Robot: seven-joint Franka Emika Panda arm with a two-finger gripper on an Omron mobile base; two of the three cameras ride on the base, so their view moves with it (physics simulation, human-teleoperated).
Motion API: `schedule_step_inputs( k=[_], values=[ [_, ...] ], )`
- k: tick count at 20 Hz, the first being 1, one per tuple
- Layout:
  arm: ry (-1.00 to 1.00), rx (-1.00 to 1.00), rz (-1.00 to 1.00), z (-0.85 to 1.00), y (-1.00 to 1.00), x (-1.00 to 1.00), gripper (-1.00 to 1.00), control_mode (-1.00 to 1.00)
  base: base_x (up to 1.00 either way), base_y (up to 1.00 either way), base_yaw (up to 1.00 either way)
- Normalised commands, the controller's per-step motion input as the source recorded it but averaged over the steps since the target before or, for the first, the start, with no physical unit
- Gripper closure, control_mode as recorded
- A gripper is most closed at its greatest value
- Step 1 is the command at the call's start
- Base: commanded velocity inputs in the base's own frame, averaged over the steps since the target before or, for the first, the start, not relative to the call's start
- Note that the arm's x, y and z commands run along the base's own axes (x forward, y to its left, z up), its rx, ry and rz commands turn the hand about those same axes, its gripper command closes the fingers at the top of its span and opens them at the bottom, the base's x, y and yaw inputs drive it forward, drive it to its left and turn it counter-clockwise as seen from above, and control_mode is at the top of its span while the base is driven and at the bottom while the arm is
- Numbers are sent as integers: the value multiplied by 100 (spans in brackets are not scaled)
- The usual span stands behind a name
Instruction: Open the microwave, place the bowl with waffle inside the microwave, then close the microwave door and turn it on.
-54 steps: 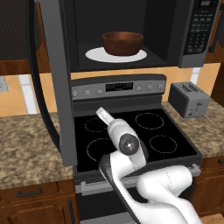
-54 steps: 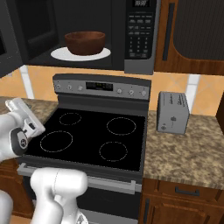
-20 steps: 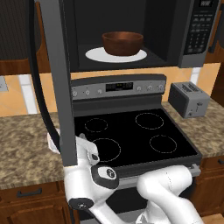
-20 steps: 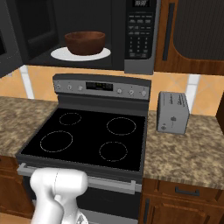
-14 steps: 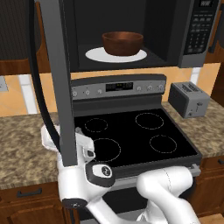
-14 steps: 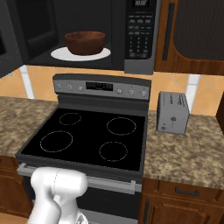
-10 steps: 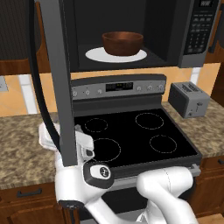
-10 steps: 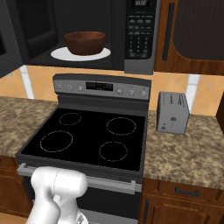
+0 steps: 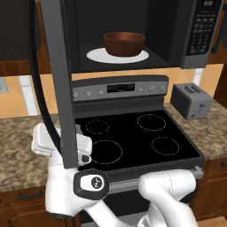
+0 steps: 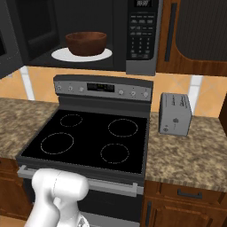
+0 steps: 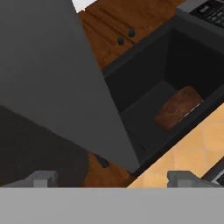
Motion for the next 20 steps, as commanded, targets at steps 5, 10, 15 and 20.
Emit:
schedule_step_inputs(
  k=[5,10,15,20],
  values=[
    [-18,0,-12,2,0,-10,-100,-100,0,0,0],
    [-19,0,-14,4,0,-20,-100,-100,0,0,0],
    [-13,0,-12,13,-10,-9,-100,-100,0,0,0],
    [-7,0,-13,12,-11,0,-100,-100,0,0,0]
  ],
)
